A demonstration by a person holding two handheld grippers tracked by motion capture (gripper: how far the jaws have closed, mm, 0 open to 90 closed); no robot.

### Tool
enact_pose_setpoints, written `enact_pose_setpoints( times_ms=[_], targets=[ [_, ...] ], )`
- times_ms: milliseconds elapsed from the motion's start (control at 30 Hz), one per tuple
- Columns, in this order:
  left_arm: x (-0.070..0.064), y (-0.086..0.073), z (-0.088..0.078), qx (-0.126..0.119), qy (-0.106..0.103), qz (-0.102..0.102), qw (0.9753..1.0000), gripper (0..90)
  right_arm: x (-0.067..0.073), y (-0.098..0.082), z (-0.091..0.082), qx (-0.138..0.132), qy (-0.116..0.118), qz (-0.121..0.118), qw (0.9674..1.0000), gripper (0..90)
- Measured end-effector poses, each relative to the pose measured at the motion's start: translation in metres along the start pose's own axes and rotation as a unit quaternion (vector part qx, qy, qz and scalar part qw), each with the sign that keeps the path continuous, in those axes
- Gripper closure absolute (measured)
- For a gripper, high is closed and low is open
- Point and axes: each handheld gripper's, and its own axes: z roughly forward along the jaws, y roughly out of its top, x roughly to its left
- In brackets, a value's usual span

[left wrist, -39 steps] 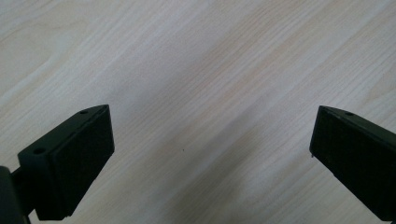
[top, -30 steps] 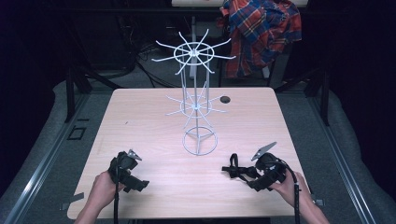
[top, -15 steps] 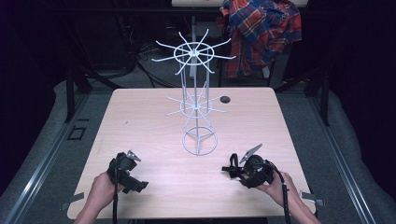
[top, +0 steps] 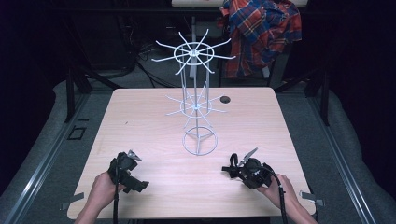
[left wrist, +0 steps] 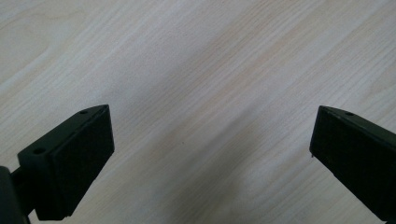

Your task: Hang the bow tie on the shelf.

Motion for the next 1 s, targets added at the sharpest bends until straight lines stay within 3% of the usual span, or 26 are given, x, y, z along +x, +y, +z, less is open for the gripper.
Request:
enact_pose_setpoints(
  times_ms=[67, 167, 233, 267, 367, 400, 500, 533, 700, 733, 900, 967, 1000],
  targets=[
    [0.000, 0.001, 0.001, 0.000, 0.003, 0.002, 1.0000, 0.0, 0.000, -0.001, 0.004, 0.003, 0.002, -0.005, 1.0000, 85.3],
    [0.000, 0.001, 0.001, 0.001, 0.001, 0.001, 1.0000, 0.0, 0.001, -0.002, 0.003, -0.008, 0.000, -0.001, 1.0000, 89.1],
    [0.001, 0.000, 0.001, 0.000, 0.000, 0.000, 1.0000, 0.0, 0.002, -0.002, -0.002, -0.015, -0.003, -0.002, 0.9999, 89.4],
    [0.002, -0.001, -0.001, -0.004, 0.002, -0.002, 1.0000, 0.0, 0.004, -0.001, -0.006, -0.036, 0.006, 0.006, 0.9993, 89.6],
    [0.002, -0.001, -0.001, -0.004, 0.003, -0.002, 1.0000, 0.0, 0.004, 0.000, -0.011, -0.043, 0.003, 0.002, 0.9990, 89.6],
    [0.002, 0.000, -0.001, -0.002, 0.002, -0.001, 1.0000, 0.0, 0.003, 0.000, -0.014, -0.056, 0.015, 0.010, 0.9983, 89.6],
    [0.001, 0.001, 0.000, -0.002, 0.001, 0.002, 1.0000, 0.0, -0.001, -0.001, -0.020, -0.068, 0.023, 0.015, 0.9973, 89.6],
    [0.001, 0.001, 0.000, -0.001, -0.001, 0.003, 1.0000, 0.0, -0.004, -0.003, -0.026, -0.088, 0.029, 0.028, 0.9953, 89.6],
    [0.002, 0.000, 0.000, -0.001, 0.000, 0.001, 1.0000, 0.0, -0.009, -0.004, -0.039, -0.120, 0.044, 0.045, 0.9908, 89.7],
    [0.002, 0.000, 0.000, -0.001, 0.000, 0.001, 1.0000, 0.0, -0.011, -0.004, -0.045, -0.136, 0.046, 0.054, 0.9881, 89.7],
    [0.001, 0.001, 0.000, -0.002, 0.001, 0.003, 1.0000, 0.0, -0.012, -0.004, -0.053, -0.148, 0.040, 0.050, 0.9869, 89.7],
    [0.002, 0.000, 0.000, 0.000, 0.001, 0.002, 1.0000, 0.0, -0.015, -0.005, -0.060, -0.163, 0.050, 0.060, 0.9835, 89.7],
    [0.002, 0.000, 0.000, 0.000, 0.001, 0.002, 1.0000, 0.0, -0.015, -0.005, -0.060, -0.163, 0.050, 0.060, 0.9835, 89.7]
  ],
)
